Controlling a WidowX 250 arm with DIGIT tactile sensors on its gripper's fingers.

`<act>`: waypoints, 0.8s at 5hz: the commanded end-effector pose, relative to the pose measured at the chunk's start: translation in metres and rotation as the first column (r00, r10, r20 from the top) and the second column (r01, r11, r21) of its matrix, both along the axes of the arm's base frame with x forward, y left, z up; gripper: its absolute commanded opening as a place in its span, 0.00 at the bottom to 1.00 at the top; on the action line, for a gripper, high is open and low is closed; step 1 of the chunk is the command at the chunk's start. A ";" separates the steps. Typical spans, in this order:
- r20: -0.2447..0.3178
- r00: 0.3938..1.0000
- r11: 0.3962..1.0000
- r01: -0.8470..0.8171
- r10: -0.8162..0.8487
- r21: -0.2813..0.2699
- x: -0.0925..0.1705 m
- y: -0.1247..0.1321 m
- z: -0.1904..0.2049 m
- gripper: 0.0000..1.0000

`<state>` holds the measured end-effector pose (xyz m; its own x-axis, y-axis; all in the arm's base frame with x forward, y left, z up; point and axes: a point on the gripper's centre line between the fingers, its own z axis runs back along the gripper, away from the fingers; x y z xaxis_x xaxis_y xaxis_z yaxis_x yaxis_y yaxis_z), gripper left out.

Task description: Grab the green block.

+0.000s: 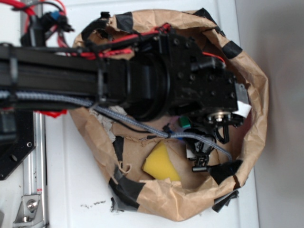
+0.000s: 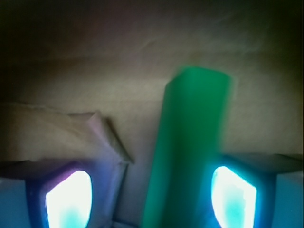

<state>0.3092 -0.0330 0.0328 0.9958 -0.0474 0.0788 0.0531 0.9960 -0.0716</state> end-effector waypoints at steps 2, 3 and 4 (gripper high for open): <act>0.015 0.998 0.996 0.051 -0.053 0.075 0.005 0.011 0.006 0.00; 0.094 0.991 0.992 0.087 -0.095 0.088 0.008 0.031 0.057 0.00; 0.137 0.983 0.990 0.116 -0.126 0.077 -0.004 0.036 0.107 0.00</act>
<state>0.3002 -0.0022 0.1191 0.9747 -0.1805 0.1317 0.1826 0.9832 -0.0037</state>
